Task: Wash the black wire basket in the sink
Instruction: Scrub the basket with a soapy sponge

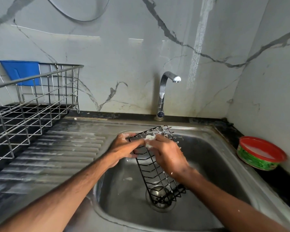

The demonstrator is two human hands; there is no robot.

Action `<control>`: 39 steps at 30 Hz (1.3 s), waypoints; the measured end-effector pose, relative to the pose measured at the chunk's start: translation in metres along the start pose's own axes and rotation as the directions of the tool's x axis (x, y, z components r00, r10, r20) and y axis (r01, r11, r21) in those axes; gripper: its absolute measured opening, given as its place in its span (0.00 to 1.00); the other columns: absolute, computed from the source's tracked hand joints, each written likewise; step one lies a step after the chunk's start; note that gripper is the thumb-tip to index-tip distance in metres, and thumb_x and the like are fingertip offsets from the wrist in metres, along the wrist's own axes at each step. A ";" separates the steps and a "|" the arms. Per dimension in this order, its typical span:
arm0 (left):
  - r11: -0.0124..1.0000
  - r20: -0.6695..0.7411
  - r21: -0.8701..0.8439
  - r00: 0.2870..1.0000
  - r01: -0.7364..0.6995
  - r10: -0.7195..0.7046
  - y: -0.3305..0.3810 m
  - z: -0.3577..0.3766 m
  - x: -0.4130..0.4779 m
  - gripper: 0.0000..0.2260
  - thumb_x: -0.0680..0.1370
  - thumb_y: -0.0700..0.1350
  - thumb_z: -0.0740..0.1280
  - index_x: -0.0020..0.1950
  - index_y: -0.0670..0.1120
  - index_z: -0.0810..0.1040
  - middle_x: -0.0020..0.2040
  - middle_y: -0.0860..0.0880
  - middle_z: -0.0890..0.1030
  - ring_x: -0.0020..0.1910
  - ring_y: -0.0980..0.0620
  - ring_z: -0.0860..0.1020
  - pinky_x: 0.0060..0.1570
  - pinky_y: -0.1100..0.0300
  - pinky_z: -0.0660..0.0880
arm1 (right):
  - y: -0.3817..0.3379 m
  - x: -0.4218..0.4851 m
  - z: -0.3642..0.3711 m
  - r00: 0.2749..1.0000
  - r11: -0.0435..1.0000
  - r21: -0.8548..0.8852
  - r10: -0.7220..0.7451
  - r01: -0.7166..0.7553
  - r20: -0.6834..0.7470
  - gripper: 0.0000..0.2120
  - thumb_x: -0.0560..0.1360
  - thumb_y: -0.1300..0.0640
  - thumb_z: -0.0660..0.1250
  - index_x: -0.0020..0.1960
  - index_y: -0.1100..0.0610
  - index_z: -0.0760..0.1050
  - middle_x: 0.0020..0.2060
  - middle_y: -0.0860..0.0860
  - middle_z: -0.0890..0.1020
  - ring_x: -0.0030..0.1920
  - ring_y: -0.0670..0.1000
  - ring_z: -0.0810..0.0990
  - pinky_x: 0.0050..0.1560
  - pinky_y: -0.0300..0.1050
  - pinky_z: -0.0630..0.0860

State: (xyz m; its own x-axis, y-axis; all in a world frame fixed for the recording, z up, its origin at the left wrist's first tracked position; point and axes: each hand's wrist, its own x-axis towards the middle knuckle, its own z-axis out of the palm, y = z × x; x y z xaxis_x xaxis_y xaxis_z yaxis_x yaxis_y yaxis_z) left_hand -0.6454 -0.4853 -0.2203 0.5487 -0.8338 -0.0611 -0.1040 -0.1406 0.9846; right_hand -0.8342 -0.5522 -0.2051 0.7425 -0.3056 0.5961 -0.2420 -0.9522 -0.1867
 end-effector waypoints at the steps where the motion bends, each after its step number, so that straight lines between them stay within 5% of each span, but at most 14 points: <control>1: 1.000 0.008 -0.006 1.000 0.009 -0.009 0.000 0.000 0.000 0.50 0.56 0.61 0.86 0.74 0.46 0.74 0.56 0.43 0.85 0.50 0.48 0.87 0.46 0.48 0.86 | 0.007 0.000 -0.002 1.000 1.000 -0.006 -0.004 0.004 -0.004 0.13 0.78 0.67 0.69 0.59 0.56 0.83 0.46 0.50 0.80 0.39 0.52 0.81 0.35 0.47 0.80; 8: 1.000 -0.005 -0.012 1.000 0.015 -0.015 -0.001 0.005 0.001 0.47 0.61 0.60 0.84 0.76 0.46 0.72 0.54 0.47 0.87 0.45 0.48 0.88 0.46 0.47 0.86 | 0.056 0.005 -0.018 0.960 0.968 -0.023 0.246 -0.252 -0.133 0.15 0.78 0.68 0.68 0.57 0.52 0.84 0.49 0.50 0.83 0.45 0.50 0.81 0.42 0.46 0.82; 13: 0.999 -0.038 -0.032 0.999 0.028 -0.029 -0.001 0.009 -0.001 0.36 0.69 0.52 0.83 0.73 0.45 0.74 0.51 0.46 0.88 0.49 0.47 0.87 0.44 0.49 0.86 | 0.023 -0.011 0.000 0.998 0.998 -0.009 -0.065 0.064 -0.013 0.17 0.72 0.70 0.73 0.56 0.54 0.85 0.49 0.51 0.84 0.49 0.53 0.82 0.47 0.45 0.82; 16: 0.999 -0.054 -0.045 0.998 0.020 -0.023 -0.001 0.010 -0.002 0.33 0.71 0.50 0.82 0.72 0.44 0.75 0.49 0.46 0.88 0.48 0.48 0.88 0.40 0.52 0.86 | 0.010 -0.017 0.004 0.965 0.969 -0.047 -0.235 0.242 0.115 0.25 0.66 0.75 0.73 0.58 0.55 0.84 0.50 0.52 0.83 0.51 0.54 0.81 0.40 0.46 0.81; 18: 0.999 -0.049 -0.026 0.999 0.018 -0.019 -0.001 0.008 -0.002 0.36 0.69 0.53 0.82 0.73 0.45 0.74 0.51 0.46 0.88 0.48 0.48 0.87 0.43 0.49 0.86 | 0.026 -0.013 -0.001 0.976 0.973 -0.097 -0.200 0.207 0.080 0.24 0.66 0.74 0.73 0.56 0.53 0.85 0.49 0.50 0.83 0.51 0.53 0.80 0.39 0.46 0.81; 23: 0.998 -0.045 0.061 0.999 0.005 -0.002 -0.004 0.009 0.000 0.37 0.68 0.59 0.81 0.73 0.49 0.74 0.54 0.52 0.87 0.46 0.52 0.88 0.46 0.47 0.86 | 0.072 -0.007 -0.015 0.986 0.989 -0.036 0.138 -0.142 -0.098 0.17 0.73 0.72 0.71 0.54 0.54 0.85 0.45 0.48 0.81 0.46 0.47 0.76 0.44 0.52 0.81; 27: 0.999 -0.061 0.051 0.998 0.020 -0.017 -0.005 0.009 0.000 0.40 0.65 0.62 0.81 0.73 0.49 0.74 0.54 0.50 0.86 0.47 0.50 0.87 0.44 0.47 0.86 | 0.036 -0.012 -0.002 0.999 0.998 -0.055 -0.033 0.033 0.004 0.20 0.70 0.71 0.75 0.56 0.53 0.85 0.49 0.51 0.83 0.51 0.53 0.81 0.52 0.49 0.83; 31: 0.998 -0.083 0.064 0.997 0.001 0.005 -0.007 0.009 0.000 0.48 0.55 0.69 0.80 0.71 0.50 0.76 0.55 0.49 0.86 0.49 0.50 0.87 0.42 0.45 0.86 | 0.014 -0.018 0.002 0.967 0.974 -0.057 -0.211 0.221 0.140 0.25 0.66 0.76 0.72 0.57 0.55 0.84 0.48 0.52 0.82 0.50 0.54 0.81 0.44 0.48 0.83; 39: 0.998 -0.059 0.056 0.998 0.014 -0.011 -0.008 0.010 0.003 0.38 0.69 0.58 0.81 0.74 0.47 0.72 0.58 0.48 0.84 0.48 0.48 0.87 0.44 0.47 0.86 | 0.047 -0.015 -0.020 0.995 0.995 -0.060 0.088 -0.085 0.044 0.17 0.73 0.70 0.73 0.55 0.52 0.86 0.46 0.45 0.78 0.44 0.45 0.79 0.43 0.42 0.82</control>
State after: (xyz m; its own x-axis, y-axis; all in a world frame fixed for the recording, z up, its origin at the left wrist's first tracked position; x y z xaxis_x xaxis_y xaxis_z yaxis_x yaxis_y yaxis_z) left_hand -0.6514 -0.4918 -0.2296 0.5981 -0.7990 -0.0619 -0.1427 -0.1821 0.9729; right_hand -0.8690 -0.5923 -0.2072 0.7448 -0.3880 0.5428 -0.3411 -0.9206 -0.1900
